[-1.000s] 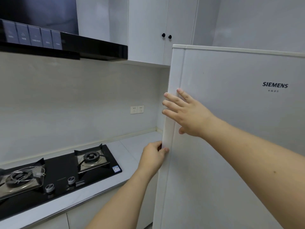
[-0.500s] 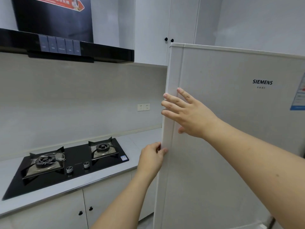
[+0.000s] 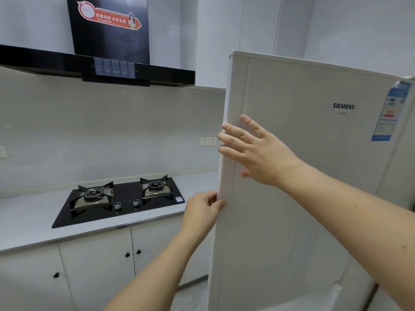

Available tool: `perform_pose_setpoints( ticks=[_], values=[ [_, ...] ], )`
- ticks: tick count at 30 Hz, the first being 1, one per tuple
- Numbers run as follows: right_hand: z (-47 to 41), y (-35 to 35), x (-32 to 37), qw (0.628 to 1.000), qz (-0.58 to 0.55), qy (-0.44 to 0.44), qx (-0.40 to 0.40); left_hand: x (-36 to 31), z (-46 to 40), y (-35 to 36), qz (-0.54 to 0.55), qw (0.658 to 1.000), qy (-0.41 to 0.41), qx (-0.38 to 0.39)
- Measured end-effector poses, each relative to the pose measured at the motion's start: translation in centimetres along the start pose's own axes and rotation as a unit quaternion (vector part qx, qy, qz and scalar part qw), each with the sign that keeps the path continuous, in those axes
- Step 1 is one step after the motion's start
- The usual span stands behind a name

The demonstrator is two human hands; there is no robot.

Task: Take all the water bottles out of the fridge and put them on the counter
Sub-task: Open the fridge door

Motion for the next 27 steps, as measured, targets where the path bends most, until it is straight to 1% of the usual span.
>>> perform_pose_setpoints(
  ticks=[5, 7, 14, 21, 25, 27],
  values=[
    [3.8, -2.5, -0.8, 0.995, -0.027, -0.007, -0.098, -1.5, 4.5, 0.6, -0.029, 0.999, 0.043, -0.012],
    [4.8, -3.2, -0.9, 0.993, -0.028, -0.011, -0.115, -2.2, 5.9, 0.8, -0.036, 0.998, 0.050, -0.017],
    [6.3, -4.9, -0.9, 0.992, -0.021, -0.002, -0.123, -4.0, 8.1, 0.9, -0.058, 0.997, 0.042, -0.034],
    [6.8, -5.6, -0.9, 0.994, -0.034, 0.003, -0.100, -4.7, 9.0, 0.9, -0.059, 0.996, 0.046, -0.038],
    [6.7, -6.6, -0.6, 0.989, -0.083, 0.013, -0.119, -4.5, 8.9, 0.0, -0.041, 0.997, 0.061, -0.012],
    [6.2, -7.2, 0.0, 0.984, -0.114, 0.025, -0.136, -4.2, 8.6, -1.3, -0.038, 0.997, 0.066, -0.020]
  ],
)
Point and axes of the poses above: each hand's wrist, its own z-axis away from the middle knuckle, its own y-axis out of the palm, x = y × z, the point moved 3 cm from there along -z, towards the middle knuckle, and after that the axes turned 7 degrees about -x, right-handed, at the moved point
